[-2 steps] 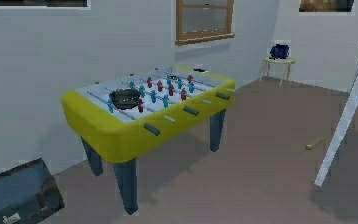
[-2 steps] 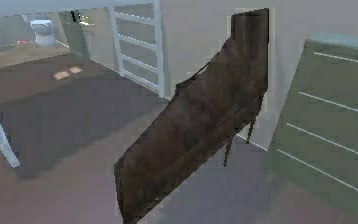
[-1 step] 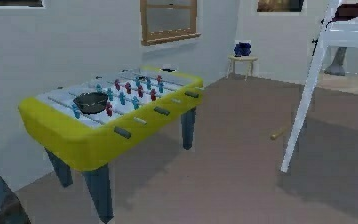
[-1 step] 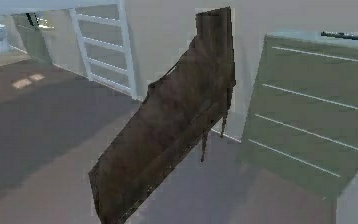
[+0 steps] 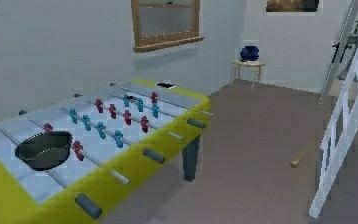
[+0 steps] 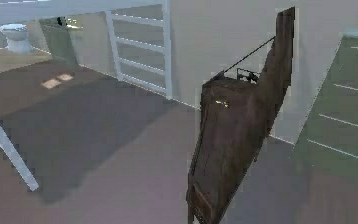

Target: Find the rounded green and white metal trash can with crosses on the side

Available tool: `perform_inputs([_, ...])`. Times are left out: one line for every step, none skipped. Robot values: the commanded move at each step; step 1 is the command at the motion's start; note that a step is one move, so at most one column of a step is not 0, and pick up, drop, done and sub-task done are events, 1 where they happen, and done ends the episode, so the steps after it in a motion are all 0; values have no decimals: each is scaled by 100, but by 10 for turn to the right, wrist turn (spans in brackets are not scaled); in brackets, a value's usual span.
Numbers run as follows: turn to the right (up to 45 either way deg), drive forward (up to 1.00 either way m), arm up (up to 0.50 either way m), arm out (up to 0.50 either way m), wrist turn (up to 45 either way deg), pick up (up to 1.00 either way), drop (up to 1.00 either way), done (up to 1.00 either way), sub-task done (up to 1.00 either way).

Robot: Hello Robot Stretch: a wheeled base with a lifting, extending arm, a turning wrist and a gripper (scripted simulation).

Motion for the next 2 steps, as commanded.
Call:
perform_inputs([330,0,0,0,0,0,0,0,0])
perform_inputs([0,100,0,0,0,0,0,0,0])
